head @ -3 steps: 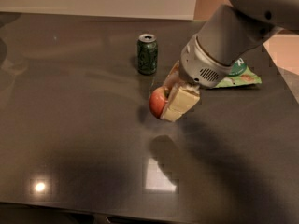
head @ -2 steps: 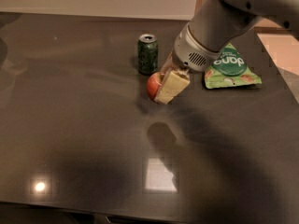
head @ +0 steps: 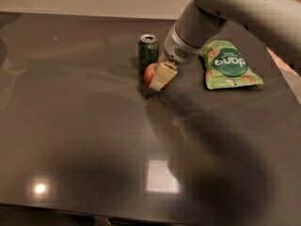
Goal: Move apple near green can
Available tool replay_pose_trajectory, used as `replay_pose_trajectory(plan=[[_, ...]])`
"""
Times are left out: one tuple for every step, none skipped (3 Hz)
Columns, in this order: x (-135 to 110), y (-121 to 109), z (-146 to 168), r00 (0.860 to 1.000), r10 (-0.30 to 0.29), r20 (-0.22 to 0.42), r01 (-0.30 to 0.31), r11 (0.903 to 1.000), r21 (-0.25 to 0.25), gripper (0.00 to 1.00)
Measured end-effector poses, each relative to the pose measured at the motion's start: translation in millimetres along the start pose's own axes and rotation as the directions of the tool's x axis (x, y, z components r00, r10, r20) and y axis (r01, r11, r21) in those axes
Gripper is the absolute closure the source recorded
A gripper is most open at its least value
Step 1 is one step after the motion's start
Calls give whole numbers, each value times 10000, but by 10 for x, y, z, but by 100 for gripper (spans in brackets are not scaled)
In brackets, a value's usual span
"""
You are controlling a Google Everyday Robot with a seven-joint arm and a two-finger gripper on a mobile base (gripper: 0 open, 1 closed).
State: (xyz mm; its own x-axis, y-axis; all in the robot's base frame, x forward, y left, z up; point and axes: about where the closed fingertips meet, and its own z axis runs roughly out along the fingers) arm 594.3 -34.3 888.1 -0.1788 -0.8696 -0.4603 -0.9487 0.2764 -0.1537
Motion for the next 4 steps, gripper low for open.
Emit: replay_pose_trajectory(plan=[[26, -249, 199, 9993, 307, -209, -297, 9985, 467, 81], [108, -434, 319, 9970, 639, -439, -601, 9948, 823, 58], [204, -536, 379, 9944, 856, -626, -793, 9921, 970, 36], [203, -528, 395, 9944, 844, -640, -782, 9925, 941, 12]])
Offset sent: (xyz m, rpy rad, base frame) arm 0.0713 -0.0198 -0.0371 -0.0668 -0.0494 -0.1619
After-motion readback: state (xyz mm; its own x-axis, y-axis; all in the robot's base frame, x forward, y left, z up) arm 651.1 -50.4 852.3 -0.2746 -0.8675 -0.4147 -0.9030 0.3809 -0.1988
